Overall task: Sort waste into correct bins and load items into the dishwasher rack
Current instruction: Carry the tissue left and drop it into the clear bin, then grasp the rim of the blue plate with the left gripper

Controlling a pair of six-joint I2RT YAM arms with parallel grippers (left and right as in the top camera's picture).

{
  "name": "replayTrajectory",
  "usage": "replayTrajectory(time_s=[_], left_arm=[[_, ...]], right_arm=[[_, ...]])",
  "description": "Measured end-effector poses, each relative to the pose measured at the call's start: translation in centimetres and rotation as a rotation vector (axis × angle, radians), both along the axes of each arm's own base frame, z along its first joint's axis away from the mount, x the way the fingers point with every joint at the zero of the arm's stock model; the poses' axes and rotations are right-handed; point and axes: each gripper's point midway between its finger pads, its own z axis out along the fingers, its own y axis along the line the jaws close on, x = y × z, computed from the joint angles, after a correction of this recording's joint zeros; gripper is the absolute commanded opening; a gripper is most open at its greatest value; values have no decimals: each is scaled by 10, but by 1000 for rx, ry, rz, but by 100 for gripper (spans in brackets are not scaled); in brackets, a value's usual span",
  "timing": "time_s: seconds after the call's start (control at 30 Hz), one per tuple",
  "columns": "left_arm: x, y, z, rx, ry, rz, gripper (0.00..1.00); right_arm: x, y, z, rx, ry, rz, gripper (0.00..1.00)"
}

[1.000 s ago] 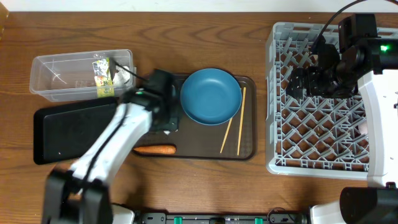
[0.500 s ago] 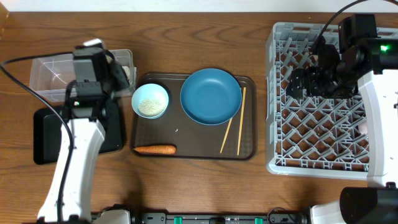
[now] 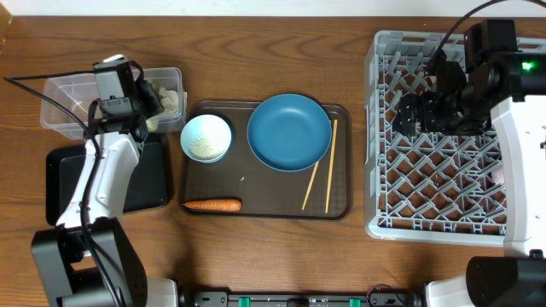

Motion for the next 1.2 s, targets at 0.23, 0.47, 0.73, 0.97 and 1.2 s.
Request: replayTrajectory(time_s=[0.23, 0.47, 0.73, 0.97, 1.2], left_arm=[[-12, -27, 37, -55, -54, -88, 45], [-36, -138, 34, -168, 42, -383, 48], [-61, -237, -21, -204, 227, -618, 47], [-77, -254, -72, -219, 394, -617, 46], [-82, -250, -81, -222, 431, -590, 46]], right_arm=[[0, 0, 0, 0, 0, 0, 99], [1, 0, 0, 0, -5, 0, 99], [-1, -1, 0, -4, 4, -1, 99], [-6, -8, -3, -48, 28, -10, 99], [-7, -10, -3, -59, 30, -12, 99]])
